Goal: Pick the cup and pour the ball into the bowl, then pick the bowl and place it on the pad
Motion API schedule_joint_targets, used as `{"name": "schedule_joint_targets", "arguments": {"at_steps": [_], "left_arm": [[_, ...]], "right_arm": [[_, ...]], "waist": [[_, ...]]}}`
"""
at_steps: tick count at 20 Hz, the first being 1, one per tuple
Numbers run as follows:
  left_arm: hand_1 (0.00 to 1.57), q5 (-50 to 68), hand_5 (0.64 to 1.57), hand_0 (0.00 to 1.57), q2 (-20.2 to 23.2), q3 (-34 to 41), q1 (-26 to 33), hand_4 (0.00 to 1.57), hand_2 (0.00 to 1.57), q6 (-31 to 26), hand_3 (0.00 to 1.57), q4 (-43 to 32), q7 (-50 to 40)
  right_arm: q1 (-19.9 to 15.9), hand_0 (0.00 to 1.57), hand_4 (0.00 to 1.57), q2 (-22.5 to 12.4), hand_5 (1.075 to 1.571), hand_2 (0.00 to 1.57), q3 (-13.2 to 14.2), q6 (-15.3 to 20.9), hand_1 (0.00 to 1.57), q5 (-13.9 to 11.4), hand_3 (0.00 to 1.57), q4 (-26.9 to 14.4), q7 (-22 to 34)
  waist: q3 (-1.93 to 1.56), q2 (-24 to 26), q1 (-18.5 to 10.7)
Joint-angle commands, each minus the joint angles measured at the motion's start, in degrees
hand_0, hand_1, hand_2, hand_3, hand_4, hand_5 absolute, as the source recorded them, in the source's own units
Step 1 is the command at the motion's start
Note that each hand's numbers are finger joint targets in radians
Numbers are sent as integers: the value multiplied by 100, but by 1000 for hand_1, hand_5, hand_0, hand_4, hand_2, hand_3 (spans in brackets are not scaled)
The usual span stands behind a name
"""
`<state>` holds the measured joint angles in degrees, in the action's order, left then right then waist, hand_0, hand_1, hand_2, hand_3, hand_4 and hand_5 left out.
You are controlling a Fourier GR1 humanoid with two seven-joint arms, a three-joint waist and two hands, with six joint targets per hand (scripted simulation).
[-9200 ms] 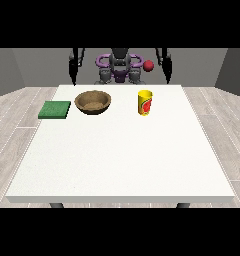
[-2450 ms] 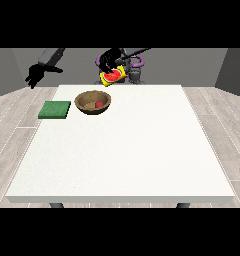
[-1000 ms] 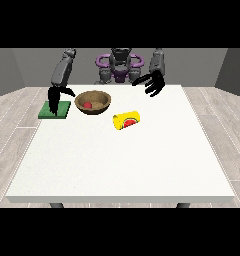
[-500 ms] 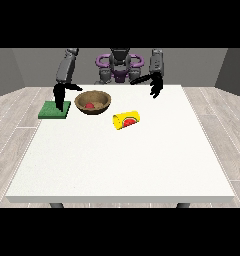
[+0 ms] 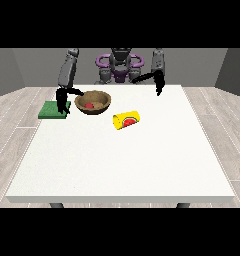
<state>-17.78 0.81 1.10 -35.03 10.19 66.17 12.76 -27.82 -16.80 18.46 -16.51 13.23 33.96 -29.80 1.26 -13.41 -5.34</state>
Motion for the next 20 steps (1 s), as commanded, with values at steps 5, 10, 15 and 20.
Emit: {"name": "schedule_joint_targets", "arguments": {"at_steps": [5, 10, 15, 20], "left_arm": [[0, -113, 1559, 0, -43, -250, 0, 0, 0, -111, 0, 314, -154], [0, 57, 1563, 0, 83, -115, 58, 0, 0, -322, 0, 77, -354], [0, 247, 1564, 0, 292, 171, 308, 0, 0, -396, 0, -89, -99], [0, 328, 1567, 0, 446, 107, -94, 0, 0, -701, 0, 305, -304]], "right_arm": [[-148, 0, 227, 135, 1532, 0, 164, 35, 0, 207, 0, -414, 238], [-300, 0, 357, 385, 1545, 0, 112, 314, 0, 285, 0, -215, 694], [-355, 0, 381, 1034, 1551, 0, -251, 812, 0, 99, 0, -133, 798], [21, 1570, 656, 585, 1570, 1571, -300, 1395, 1570, -344, 823, -660, 715]], "waist": [[-133, -155, -435], [-125, 254, -319], [-126, 520, -57], [-130, -34, -422]]}}
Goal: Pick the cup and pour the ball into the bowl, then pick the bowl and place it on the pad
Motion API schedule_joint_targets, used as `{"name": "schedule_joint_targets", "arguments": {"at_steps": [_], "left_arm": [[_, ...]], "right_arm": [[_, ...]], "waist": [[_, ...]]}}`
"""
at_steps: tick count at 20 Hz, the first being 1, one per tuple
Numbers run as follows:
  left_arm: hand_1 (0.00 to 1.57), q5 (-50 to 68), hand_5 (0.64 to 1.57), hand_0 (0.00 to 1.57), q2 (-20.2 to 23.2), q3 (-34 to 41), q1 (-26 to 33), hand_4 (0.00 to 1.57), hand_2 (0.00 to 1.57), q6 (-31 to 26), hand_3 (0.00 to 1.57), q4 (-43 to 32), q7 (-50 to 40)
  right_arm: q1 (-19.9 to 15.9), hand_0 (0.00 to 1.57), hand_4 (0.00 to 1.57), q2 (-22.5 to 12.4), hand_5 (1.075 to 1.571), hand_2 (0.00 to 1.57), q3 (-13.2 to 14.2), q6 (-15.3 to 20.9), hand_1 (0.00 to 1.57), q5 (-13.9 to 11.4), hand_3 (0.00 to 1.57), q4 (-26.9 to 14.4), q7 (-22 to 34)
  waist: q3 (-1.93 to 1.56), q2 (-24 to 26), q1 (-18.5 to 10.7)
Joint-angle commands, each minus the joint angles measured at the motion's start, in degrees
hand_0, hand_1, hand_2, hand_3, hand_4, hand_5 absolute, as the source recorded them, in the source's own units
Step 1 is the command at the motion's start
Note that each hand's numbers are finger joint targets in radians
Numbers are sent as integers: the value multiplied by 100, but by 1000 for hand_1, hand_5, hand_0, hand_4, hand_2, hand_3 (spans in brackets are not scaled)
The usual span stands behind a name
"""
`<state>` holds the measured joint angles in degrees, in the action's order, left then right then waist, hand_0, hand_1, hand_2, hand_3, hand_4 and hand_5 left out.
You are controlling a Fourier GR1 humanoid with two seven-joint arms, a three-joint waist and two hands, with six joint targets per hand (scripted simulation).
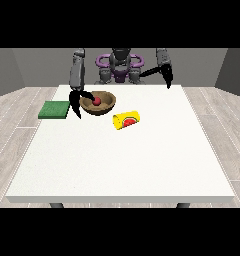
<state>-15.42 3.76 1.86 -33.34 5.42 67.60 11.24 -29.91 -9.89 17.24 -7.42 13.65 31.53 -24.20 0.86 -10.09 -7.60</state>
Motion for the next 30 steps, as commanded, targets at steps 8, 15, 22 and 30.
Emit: {"name": "schedule_joint_targets", "arguments": {"at_steps": [8, 15, 22, 30], "left_arm": [[0, 221, 1570, 0, 257, 349, 169, 0, 0, -112, 0, -260, 120], [0, 309, 1570, 0, 334, 450, 577, 0, 0, -137, 0, -335, 195], [0, 589, 1570, 0, 773, 968, 329, 0, 0, -194, 0, -821, 477], [0, 310, 1565, 0, 370, 721, 580, 0, 0, 388, 0, -853, 1185]], "right_arm": [[-146, 1571, 1025, -235, 1554, 1571, -519, 1037, 1571, -656, 1571, -174, 1388], [-482, 1571, 1039, -439, 1559, 1571, -542, 987, 1571, -571, 1571, 31, 2442], [-790, 1571, 1060, -1058, 1562, 1571, -443, 469, 1571, -357, 1571, 561, 3238], [-559, 1571, 1058, -1590, 1559, 1571, -39, -88, 1571, -8, 1571, 637, 2846]], "waist": [[-80, 290, 101], [-85, 756, 366], [-85, 647, 838], [-86, 131, 862]]}}
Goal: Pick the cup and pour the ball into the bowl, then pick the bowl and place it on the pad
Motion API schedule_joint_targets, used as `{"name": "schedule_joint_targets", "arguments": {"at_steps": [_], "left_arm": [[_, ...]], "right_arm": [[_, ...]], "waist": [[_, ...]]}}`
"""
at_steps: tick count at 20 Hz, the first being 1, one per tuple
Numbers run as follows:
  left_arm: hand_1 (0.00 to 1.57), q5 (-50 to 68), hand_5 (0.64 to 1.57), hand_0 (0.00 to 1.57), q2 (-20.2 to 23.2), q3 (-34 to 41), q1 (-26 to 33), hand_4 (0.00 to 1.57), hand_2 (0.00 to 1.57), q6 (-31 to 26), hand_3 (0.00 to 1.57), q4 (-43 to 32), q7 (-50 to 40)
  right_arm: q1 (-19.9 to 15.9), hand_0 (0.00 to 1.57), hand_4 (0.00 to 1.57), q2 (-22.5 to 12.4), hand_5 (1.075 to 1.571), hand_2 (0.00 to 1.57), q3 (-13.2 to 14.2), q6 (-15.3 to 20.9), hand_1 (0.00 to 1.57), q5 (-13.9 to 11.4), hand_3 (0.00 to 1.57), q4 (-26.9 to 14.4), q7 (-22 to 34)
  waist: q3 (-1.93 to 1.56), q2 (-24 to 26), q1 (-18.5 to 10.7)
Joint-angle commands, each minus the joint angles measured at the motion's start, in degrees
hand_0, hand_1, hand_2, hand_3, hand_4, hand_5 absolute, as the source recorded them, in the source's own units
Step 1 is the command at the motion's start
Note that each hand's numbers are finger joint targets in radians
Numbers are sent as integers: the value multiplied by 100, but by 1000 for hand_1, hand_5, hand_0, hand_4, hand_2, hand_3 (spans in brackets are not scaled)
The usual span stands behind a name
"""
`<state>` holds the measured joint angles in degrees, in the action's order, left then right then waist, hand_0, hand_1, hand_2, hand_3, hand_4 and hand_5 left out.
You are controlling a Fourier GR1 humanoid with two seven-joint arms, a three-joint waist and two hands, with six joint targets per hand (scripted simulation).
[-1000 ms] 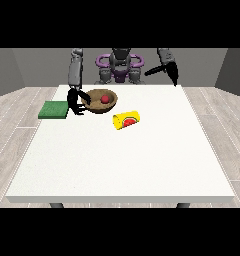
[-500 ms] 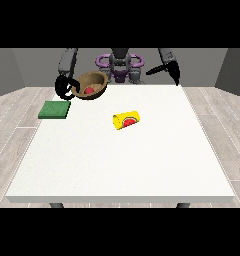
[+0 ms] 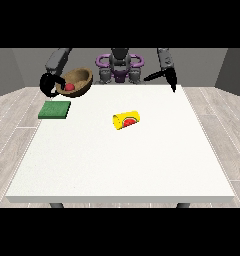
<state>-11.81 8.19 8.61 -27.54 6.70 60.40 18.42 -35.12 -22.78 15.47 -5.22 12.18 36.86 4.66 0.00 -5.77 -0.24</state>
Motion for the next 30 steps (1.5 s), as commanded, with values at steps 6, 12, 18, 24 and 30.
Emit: {"name": "schedule_joint_targets", "arguments": {"at_steps": [6, 12, 18, 24, 30], "left_arm": [[0, -266, 1565, 0, -281, -318, -357, 0, 0, 414, 0, 379, 350], [0, -413, 1565, 0, -362, -549, -557, 0, 0, 566, 0, 1264, 163], [0, -715, 1563, 0, -351, -869, -268, 0, 0, 641, 0, 2303, -395], [0, -641, 1563, 0, -249, -871, -31, 0, 0, 493, 0, 3039, -791], [0, -645, 1566, 0, -386, -893, 7, 0, 0, 556, 0, 3064, -1020]], "right_arm": [[-118, 1571, 1047, -841, 1561, 1571, 800, -808, 1571, 631, 1571, -535, -489], [-89, 1571, 1008, -1430, 1567, 1571, 1032, -1215, 1571, 549, 1192, -1025, -1523], [-199, 1571, 1035, -2079, 1569, 1571, 1135, -1409, 1571, 392, 0, -1441, -2038], [-195, 1571, 1031, -2143, 1571, 1571, 1077, -1481, 1571, 240, 436, -1720, -2415], [-736, 1571, 765, -2645, 1568, 1571, 1372, -1924, 1571, 675, 0, -2022, -1218]], "waist": [[-6, -1068, -229], [-11, -1926, -442], [-16, -2269, -507], [-16, -2427, -410], [-8, -2073, -308]]}}
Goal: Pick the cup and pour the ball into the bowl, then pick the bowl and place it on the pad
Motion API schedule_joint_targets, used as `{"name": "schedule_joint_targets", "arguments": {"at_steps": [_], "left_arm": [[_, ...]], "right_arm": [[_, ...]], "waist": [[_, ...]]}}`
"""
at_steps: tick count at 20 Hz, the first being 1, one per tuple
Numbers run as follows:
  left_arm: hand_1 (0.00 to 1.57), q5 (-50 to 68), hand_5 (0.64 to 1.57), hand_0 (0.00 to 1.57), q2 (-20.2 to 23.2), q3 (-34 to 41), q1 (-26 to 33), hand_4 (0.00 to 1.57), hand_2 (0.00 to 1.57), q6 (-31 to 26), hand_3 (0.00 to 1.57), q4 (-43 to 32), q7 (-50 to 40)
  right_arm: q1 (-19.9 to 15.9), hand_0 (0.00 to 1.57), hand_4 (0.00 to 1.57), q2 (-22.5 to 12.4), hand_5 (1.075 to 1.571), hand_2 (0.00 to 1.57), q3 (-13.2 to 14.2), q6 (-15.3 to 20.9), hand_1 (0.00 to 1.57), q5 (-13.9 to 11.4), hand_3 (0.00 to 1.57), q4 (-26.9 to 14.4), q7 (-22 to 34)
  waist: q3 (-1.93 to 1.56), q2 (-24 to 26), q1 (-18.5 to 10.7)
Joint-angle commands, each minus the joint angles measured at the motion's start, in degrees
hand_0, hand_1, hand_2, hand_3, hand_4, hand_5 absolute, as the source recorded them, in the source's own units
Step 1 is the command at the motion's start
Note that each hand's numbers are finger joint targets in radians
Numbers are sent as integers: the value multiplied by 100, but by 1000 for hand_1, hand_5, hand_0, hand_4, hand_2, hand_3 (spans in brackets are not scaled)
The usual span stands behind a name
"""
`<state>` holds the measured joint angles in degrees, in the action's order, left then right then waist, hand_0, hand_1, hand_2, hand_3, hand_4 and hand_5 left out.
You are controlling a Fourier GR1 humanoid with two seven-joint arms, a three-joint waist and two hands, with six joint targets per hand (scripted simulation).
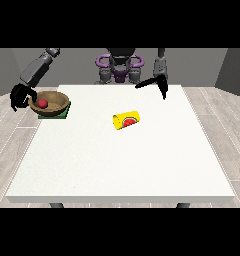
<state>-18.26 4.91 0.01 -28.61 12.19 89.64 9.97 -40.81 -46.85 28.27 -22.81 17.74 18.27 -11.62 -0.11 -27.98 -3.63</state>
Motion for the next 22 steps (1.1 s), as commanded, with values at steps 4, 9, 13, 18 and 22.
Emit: {"name": "schedule_joint_targets", "arguments": {"at_steps": [4, 9, 13, 18, 22], "left_arm": [[0, 282, 1566, 0, 134, 155, 173, 0, 0, -299, 0, 57, -140], [0, 354, 1566, 0, 154, 144, -45, 0, 0, -392, 0, 258, -289], [0, 160, 1565, 0, 116, 33, 226, 0, 0, -239, 0, 281, 117], [0, 70, 1565, 0, 10, -58, 286, 0, 0, -142, 0, 643, -226], [0, 90, 1565, 0, 57, -9, 311, 0, 0, -191, 0, 917, -571]], "right_arm": [[97, 1571, 735, -10, 1571, 1571, -30, -79, 1571, 20, 815, -115, 208], [42, 1571, 697, 193, 1568, 1571, -305, 252, 1571, -282, 915, -49, 62], [333, 1571, 654, 272, 1552, 1571, -535, 359, 1571, -562, 1318, -50, -183], [50, 359, 0, -662, 1506, 512, -448, 657, 359, -642, 616, -158, 326], [-32, 0, 0, -702, 1487, 405, -438, 677, 0, -662, 238, -151, 263]], "waist": [[5, 246, 27], [2, 126, -166], [5, -87, -82], [3, -116, -53], [3, -9, 47]]}}
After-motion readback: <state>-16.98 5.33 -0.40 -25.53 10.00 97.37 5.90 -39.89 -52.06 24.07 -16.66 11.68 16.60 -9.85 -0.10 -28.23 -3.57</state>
